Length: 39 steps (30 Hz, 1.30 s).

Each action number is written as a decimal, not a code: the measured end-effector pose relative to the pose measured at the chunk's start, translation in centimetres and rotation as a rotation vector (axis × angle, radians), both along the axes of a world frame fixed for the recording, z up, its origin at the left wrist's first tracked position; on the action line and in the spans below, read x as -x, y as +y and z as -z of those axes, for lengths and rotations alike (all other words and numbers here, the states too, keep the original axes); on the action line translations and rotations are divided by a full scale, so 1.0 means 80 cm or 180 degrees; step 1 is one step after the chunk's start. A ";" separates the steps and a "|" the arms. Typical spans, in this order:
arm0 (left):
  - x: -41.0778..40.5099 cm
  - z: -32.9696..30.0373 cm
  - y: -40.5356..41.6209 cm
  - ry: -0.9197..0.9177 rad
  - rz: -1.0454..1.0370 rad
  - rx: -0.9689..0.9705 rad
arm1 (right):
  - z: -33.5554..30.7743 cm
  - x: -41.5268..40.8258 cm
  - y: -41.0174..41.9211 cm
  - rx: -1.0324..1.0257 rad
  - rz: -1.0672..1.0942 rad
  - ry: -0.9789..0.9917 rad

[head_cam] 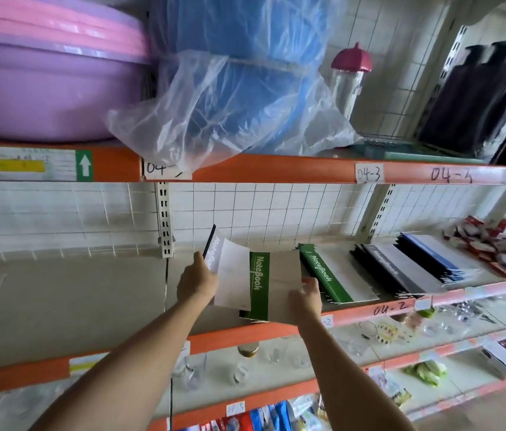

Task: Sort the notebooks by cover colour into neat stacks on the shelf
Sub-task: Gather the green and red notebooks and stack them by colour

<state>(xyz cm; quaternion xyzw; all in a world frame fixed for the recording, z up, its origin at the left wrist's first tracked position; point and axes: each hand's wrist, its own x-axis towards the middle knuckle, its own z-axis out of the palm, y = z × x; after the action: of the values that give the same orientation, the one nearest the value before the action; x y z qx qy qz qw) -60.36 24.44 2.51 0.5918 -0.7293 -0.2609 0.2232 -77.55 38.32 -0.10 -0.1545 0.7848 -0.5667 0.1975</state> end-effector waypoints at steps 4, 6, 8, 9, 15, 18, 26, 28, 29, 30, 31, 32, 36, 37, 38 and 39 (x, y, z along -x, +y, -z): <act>0.021 0.002 0.013 0.0118 0.0195 -0.0038 | -0.010 0.013 0.021 -0.0075 0.0175 0.0205; 0.035 0.000 0.021 0.0174 0.0295 -0.0040 | -0.016 0.023 0.036 -0.0089 0.0305 0.0295; 0.048 0.001 0.028 0.0144 0.0390 0.0014 | -0.020 0.037 0.049 -0.0116 0.0365 0.0417; 0.054 0.002 0.030 0.0088 0.0432 0.0057 | -0.021 0.044 0.054 -0.0145 0.0380 0.0460; 0.103 -0.007 0.039 -0.0150 0.0493 0.0311 | -0.035 0.094 0.066 -0.0288 0.0277 0.0582; 0.136 -0.018 0.039 -0.0164 0.0432 0.0414 | -0.039 0.138 0.062 -0.0417 0.0222 0.0732; 0.218 -0.014 0.050 -0.0170 -0.0037 0.0277 | -0.037 0.251 0.047 -0.1403 -0.0534 0.1340; 0.242 -0.010 0.061 -0.0214 -0.0127 0.0285 | -0.028 0.270 0.042 -0.1645 -0.0723 0.1495; 0.251 -0.008 0.063 -0.0244 -0.0150 0.0289 | -0.023 0.275 0.039 -0.1802 -0.0822 0.1630; 0.259 -0.007 0.067 -0.0280 -0.0179 0.0275 | -0.018 0.281 0.036 -0.1997 -0.0921 0.1763; 0.266 -0.007 0.069 -0.0285 -0.0225 0.0284 | -0.015 0.287 0.033 -0.2189 -0.1003 0.1847; 0.272 -0.007 0.071 -0.0270 -0.0290 0.0287 | -0.014 0.292 0.031 -0.2367 -0.1043 0.1883; 0.293 -0.012 0.081 -0.0275 -0.0453 0.0273 | -0.017 0.306 0.022 -0.2430 -0.1222 0.2132; 0.296 -0.015 0.084 -0.0251 -0.0467 0.0249 | -0.022 0.307 0.019 -0.2244 -0.1362 0.2179; 0.299 -0.018 0.086 -0.0226 -0.0471 0.0222 | -0.024 0.306 0.014 -0.1978 -0.1482 0.2098; 0.303 -0.021 0.089 -0.0198 -0.0471 0.0213 | -0.027 0.305 0.010 -0.1658 -0.1596 0.1912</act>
<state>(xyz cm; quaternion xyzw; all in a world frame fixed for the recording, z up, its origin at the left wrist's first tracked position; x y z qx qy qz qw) -84.62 31.53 4.21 0.6440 -0.6985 -0.2007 0.2388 -101.92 39.11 2.03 -0.4418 0.8618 -0.2159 0.1247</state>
